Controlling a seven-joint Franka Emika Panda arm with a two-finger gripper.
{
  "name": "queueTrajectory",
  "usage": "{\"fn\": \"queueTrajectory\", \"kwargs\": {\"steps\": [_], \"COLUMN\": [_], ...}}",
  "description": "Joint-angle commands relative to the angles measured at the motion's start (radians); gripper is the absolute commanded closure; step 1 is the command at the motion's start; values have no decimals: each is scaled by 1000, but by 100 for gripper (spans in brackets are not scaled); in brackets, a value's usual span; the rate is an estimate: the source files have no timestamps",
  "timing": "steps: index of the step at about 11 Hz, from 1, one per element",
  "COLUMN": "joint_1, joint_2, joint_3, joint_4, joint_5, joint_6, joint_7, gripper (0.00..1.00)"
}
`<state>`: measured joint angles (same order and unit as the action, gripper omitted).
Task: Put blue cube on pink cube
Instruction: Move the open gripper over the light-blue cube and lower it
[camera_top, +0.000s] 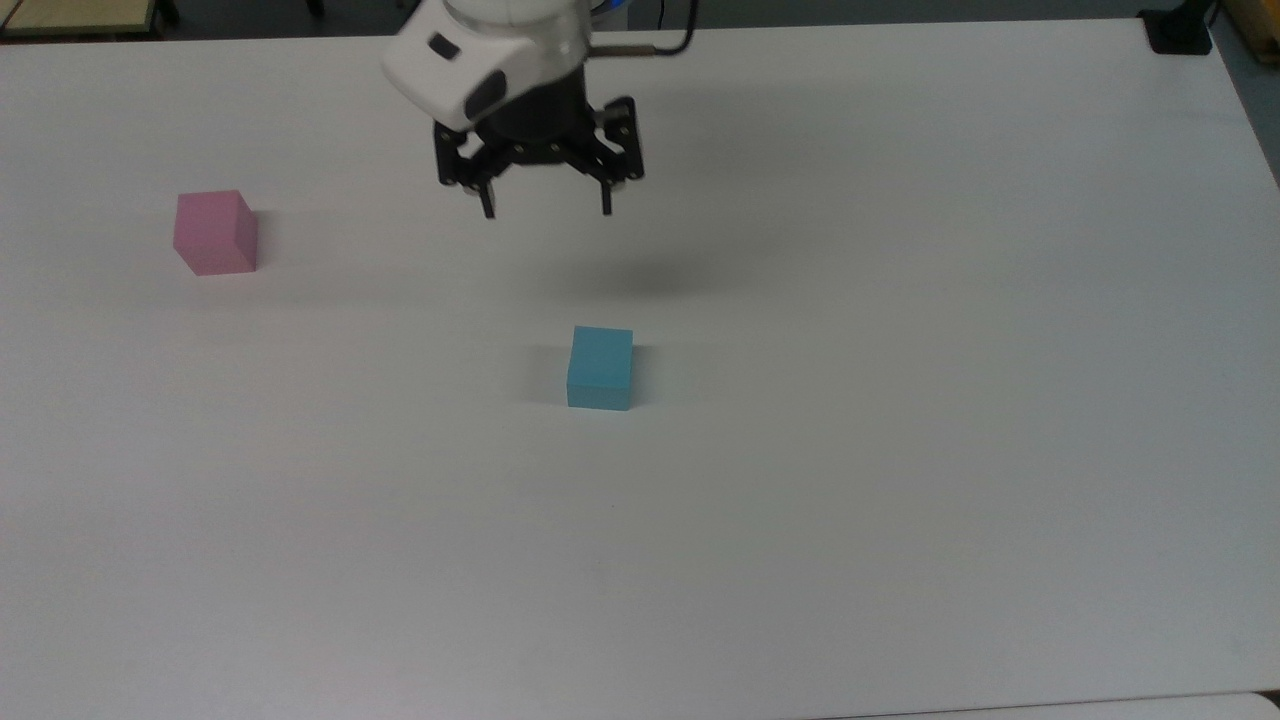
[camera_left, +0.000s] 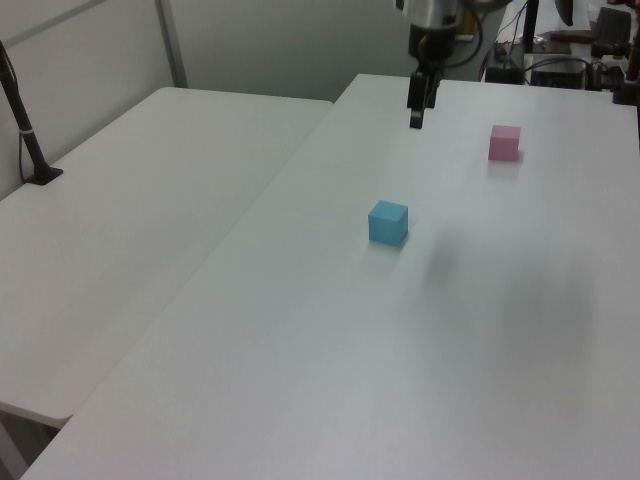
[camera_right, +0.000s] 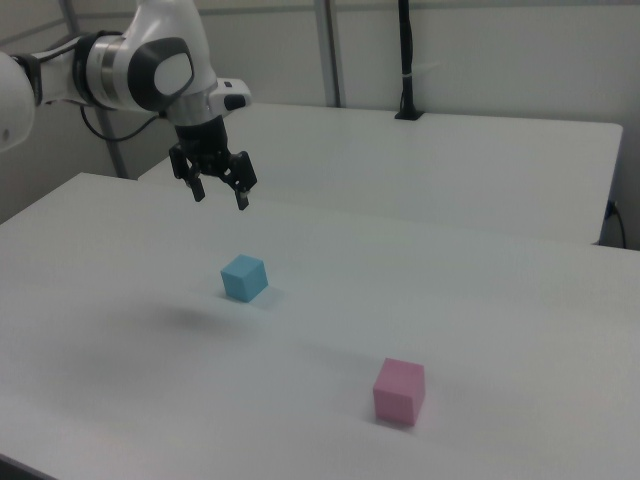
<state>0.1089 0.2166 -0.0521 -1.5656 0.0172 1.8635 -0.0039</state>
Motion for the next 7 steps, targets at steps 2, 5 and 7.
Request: {"fn": "queueTrajectory", "kwargs": {"steps": [2,5,7], "joint_1": [31,46,48], "joint_2": [41,130,171], "joint_3": [44,49,51], "joint_4": [-108,-108,-106], "joint_5": [3,-2,-11], "joint_6": [208,340,362], "joint_7": [151,301,324], "gripper": [0,0,0]}}
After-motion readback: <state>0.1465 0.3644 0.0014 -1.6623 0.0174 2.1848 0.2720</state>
